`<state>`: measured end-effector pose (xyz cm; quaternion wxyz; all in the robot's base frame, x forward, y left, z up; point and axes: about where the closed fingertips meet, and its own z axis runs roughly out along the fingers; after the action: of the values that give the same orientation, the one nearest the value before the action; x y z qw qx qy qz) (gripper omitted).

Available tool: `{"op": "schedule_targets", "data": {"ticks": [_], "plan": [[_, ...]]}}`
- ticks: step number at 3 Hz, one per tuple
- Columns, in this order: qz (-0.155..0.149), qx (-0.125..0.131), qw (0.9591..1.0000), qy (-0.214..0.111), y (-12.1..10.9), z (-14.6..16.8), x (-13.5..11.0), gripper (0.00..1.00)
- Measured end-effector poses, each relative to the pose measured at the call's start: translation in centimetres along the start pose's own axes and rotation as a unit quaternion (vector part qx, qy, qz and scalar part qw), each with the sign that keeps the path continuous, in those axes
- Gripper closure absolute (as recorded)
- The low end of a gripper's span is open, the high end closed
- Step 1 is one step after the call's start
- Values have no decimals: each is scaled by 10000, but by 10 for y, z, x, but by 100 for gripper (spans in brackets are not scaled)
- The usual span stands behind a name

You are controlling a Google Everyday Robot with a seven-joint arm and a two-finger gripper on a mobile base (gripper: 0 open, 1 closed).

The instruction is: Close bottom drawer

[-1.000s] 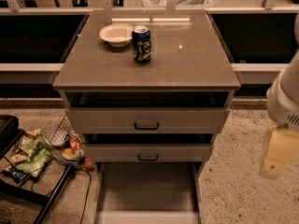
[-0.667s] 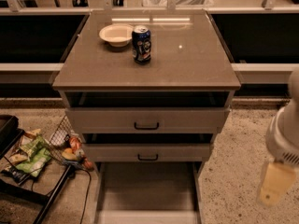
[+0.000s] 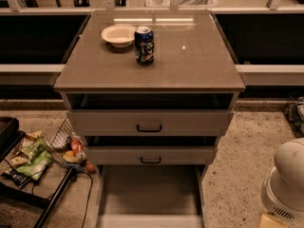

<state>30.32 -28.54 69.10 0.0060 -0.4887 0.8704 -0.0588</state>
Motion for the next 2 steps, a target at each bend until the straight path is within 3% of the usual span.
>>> {"op": "schedule_targets", "data": {"ticks": [1, 2], "plan": [[-4, 0, 10000, -2, 1, 1, -1, 0], [-76, 10, 10000, -41, 9, 22, -13, 0]]}}
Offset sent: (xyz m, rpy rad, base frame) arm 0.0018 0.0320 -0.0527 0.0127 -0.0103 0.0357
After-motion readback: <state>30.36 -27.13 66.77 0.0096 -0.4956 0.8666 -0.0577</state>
